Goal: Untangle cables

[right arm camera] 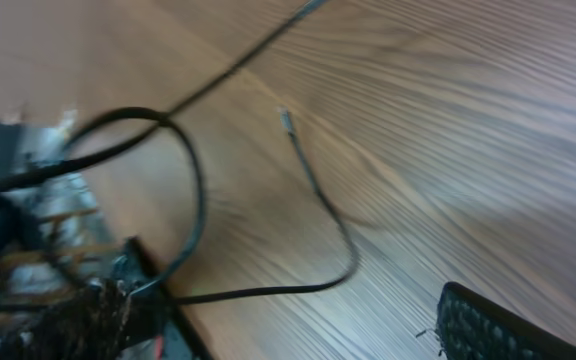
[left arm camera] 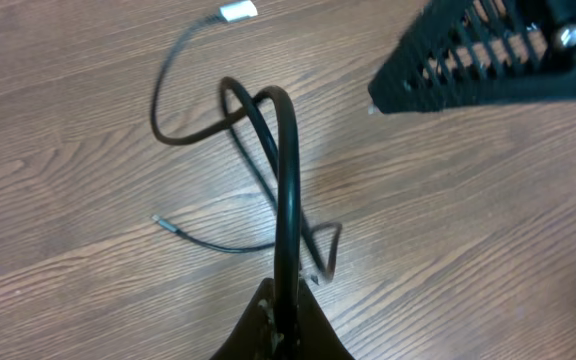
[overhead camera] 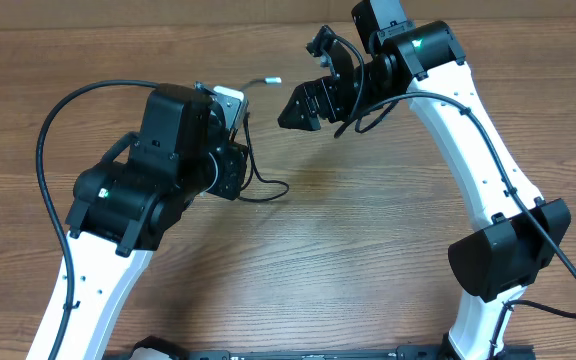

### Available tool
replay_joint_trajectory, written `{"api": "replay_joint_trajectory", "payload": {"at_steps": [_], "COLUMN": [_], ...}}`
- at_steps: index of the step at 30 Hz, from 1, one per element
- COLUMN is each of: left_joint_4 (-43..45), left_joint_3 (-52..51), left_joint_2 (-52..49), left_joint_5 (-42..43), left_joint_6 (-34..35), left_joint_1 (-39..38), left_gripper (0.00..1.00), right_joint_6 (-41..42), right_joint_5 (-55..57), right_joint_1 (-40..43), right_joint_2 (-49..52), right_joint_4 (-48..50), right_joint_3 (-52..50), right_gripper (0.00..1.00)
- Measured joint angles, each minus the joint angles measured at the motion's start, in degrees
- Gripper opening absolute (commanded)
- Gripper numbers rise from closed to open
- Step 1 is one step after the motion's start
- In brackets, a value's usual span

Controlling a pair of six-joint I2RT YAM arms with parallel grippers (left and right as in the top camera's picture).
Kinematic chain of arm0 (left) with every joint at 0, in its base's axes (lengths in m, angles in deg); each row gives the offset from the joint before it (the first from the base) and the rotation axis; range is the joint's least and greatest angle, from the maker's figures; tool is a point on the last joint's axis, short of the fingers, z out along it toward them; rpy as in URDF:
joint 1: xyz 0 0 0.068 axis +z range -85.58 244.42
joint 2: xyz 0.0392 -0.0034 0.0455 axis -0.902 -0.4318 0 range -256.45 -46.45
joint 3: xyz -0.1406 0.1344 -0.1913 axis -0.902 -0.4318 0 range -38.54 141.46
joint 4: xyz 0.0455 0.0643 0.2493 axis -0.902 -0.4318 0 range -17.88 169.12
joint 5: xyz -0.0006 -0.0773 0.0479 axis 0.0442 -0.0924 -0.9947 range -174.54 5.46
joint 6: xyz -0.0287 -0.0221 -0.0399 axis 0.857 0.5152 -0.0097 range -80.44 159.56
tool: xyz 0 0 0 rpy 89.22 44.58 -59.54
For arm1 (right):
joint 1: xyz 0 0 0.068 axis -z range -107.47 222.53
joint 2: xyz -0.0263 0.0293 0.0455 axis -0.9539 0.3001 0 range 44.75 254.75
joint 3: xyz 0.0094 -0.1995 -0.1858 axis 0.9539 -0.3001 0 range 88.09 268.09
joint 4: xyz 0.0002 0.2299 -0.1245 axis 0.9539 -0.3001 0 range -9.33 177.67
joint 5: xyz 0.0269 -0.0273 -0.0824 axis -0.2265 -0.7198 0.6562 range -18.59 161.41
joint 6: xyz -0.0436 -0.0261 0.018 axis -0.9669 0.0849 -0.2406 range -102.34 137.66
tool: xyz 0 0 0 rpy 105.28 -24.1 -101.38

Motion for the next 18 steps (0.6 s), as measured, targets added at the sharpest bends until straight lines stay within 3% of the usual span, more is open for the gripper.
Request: {"api": "replay_joint_trajectory", "payload": {"at_steps": [8,18], "left_joint_4": [-0.83,1.33], "left_joint_3": [0.02,0.04], "left_joint_2": [0.09,0.09], "left_joint_5": [0.37,2.97], "left_joint_6": [-3.17,-7.96], "left_joint_1": [0.00,0.00], "left_gripper": [0.04,0.04], "right_joint_6": [-1.88,-2.08], "right_joint_5": [-9.09,-10.40], "right_joint_1": [0.00,-0.44], "right_joint_2": [0.00,0.00], "right_joint_4": [3.89,3.13], "right_joint_3": [0.00,0.00], "right_gripper": [0.96,0.92]}}
